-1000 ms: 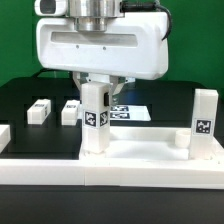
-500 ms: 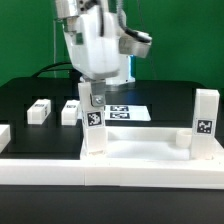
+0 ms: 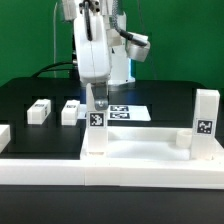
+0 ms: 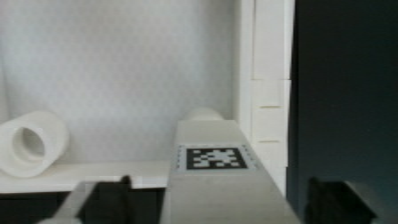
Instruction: Assemble desk
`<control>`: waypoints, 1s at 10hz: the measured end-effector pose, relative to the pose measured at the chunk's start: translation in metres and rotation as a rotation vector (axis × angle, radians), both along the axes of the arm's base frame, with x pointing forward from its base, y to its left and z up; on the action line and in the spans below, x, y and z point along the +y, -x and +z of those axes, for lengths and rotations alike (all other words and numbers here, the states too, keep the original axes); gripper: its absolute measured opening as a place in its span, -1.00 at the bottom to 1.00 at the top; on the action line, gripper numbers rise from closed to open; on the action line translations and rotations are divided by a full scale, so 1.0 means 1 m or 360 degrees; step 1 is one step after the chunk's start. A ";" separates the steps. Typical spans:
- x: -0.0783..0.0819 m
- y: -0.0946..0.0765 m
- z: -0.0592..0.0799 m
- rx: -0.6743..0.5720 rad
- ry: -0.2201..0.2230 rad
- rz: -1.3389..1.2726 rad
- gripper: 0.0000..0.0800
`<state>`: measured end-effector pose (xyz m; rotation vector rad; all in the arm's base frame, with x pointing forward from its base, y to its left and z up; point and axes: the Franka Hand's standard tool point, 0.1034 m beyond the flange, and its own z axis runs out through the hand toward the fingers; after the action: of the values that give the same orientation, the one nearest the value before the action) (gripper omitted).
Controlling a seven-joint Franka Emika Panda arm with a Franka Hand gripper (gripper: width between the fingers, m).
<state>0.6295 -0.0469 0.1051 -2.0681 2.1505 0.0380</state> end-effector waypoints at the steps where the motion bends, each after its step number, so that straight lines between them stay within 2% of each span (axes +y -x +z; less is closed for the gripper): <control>1: 0.001 0.005 0.000 0.0037 -0.0012 0.0417 0.50; 2: 0.000 0.005 0.001 0.0020 -0.0021 0.0729 0.50; 3: 0.001 0.007 0.001 -0.0001 -0.0013 0.0898 0.60; 7: -0.001 0.007 0.000 -0.0059 0.0014 0.1276 0.62; 9: -0.007 0.003 0.003 -0.0135 0.0109 0.1976 0.62; 10: -0.009 0.003 0.003 -0.0162 0.0120 0.2157 0.62</control>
Offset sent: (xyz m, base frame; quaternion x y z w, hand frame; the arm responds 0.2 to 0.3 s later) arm 0.0000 0.0000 0.0000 0.0000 0.0000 -0.1938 0.9810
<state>0.6265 -0.0560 0.1082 -2.9927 0.3695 0.0055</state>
